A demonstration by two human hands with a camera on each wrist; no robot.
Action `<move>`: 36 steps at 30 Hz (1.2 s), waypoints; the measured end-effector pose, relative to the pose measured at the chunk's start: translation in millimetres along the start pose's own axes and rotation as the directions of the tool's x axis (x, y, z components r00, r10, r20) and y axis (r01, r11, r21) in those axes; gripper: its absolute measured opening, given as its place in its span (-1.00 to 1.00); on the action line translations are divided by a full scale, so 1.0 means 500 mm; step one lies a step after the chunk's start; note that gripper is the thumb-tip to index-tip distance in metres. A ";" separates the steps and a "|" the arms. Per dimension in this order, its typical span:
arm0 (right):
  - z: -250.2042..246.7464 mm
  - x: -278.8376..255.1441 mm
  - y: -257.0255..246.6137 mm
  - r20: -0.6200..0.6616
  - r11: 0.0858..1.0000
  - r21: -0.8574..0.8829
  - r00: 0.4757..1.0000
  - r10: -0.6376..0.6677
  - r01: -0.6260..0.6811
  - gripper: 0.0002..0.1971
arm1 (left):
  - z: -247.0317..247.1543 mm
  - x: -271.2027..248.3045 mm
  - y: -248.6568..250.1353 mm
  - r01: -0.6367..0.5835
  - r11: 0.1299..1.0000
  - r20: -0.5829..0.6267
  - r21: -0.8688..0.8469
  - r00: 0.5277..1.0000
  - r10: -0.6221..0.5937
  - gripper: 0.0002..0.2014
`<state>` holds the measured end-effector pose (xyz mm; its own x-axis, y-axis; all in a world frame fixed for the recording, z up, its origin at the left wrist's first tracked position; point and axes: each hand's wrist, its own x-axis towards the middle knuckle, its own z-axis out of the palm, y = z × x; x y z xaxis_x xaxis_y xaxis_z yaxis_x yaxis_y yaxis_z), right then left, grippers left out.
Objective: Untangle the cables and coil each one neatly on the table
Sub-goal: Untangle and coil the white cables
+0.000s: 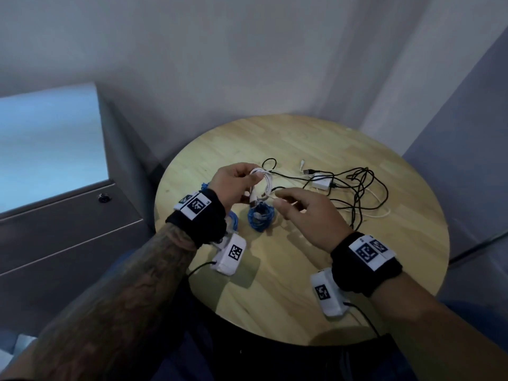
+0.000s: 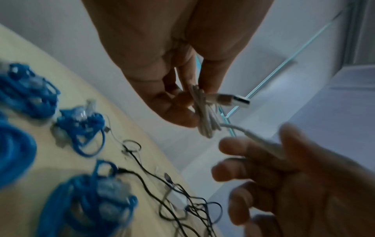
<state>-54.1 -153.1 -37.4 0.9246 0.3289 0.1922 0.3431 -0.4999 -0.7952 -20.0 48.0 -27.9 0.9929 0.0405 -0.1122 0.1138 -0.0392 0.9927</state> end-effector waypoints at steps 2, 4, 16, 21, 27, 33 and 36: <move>-0.016 0.017 0.006 0.003 0.997 0.053 0.999 0.054 -0.055 -0.81 | -0.041 0.014 0.013 0.013 0.993 0.013 0.121 1.000 -0.015 -0.93; -0.038 0.035 0.020 0.003 0.992 0.041 0.993 0.115 -0.115 -0.79 | -0.094 0.026 0.013 0.048 0.977 -0.016 0.207 0.999 -0.046 -0.94; 0.030 0.260 0.117 0.110 0.844 -0.531 0.982 0.157 -0.075 -0.64 | -0.239 0.036 -0.093 0.507 0.795 -0.182 0.332 0.862 -0.474 -0.93; 0.103 0.347 0.144 0.327 0.679 -0.726 0.924 0.198 0.112 -0.73 | -0.221 0.059 -0.112 0.396 0.604 -0.244 0.692 0.915 -0.321 -0.78; 0.105 0.377 0.138 0.236 0.675 -0.734 0.961 0.143 0.080 -0.79 | -0.240 0.071 -0.087 0.404 0.573 -0.293 0.713 0.914 -0.280 -0.60; -0.029 0.361 0.056 -0.246 0.979 0.205 0.967 0.064 -0.013 -0.79 | -0.194 0.060 -0.026 0.067 0.842 -0.347 0.534 0.927 0.146 -0.70; -0.092 0.310 0.002 -0.218 0.961 0.275 0.973 0.076 -0.014 -0.78 | -0.124 0.043 0.012 -0.180 0.873 -0.305 0.454 0.889 0.341 -0.58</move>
<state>97.3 -139.5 18.4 0.9618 0.1070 0.2519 0.2718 -0.2646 -0.9253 -0.3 110.7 -21.4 0.9106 0.3271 0.2526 -0.0628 -0.4944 0.8670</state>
